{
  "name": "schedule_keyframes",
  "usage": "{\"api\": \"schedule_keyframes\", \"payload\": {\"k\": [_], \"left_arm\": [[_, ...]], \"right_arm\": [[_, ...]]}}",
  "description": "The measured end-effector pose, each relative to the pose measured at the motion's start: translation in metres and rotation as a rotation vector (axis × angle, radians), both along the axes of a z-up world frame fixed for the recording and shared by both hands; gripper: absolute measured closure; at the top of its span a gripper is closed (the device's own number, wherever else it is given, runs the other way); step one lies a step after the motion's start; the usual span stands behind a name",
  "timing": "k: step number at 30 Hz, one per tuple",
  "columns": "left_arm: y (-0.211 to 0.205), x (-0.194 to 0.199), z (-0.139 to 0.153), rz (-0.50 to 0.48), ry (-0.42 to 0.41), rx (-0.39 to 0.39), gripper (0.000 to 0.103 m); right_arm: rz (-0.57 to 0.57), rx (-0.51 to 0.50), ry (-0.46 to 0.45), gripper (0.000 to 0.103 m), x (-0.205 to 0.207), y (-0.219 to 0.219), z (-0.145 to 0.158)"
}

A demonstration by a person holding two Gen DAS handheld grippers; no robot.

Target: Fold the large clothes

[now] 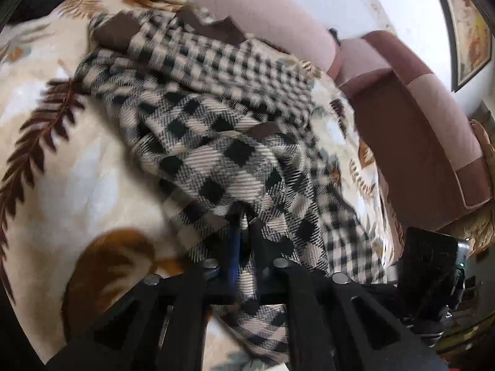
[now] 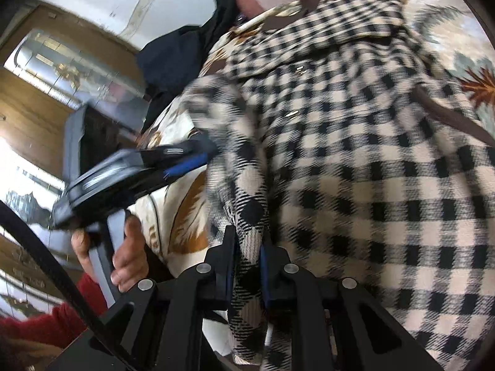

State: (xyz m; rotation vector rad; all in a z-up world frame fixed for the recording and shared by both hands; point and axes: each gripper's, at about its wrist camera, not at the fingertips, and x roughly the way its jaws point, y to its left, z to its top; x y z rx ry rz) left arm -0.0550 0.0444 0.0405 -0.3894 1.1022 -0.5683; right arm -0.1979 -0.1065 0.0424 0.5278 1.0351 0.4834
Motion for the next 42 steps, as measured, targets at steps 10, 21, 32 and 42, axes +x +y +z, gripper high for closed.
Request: {"api": "schedule_keyframes", "payload": {"k": [10, 21, 32, 42], "left_arm": [[0.125, -0.082, 0.022, 0.286, -0.079, 0.159, 0.1], [0.132, -0.089, 0.01, 0.298, -0.09, 0.182, 0.053], [0.145, -0.068, -0.003, 0.419, -0.099, 0.278, 0.052], [0.16, -0.076, -0.006, 0.467, -0.086, 0.257, 0.052]], "right_arm": [[0.3, -0.001, 0.027, 0.082, 0.006, 0.104, -0.017], [0.21, -0.083, -0.042, 0.061, -0.016, 0.07, 0.019], [0.137, -0.261, -0.052, 0.037, -0.04, 0.055, 0.023], [0.369, -0.76, -0.205, 0.055, -0.038, 0.189, -0.043]]}}
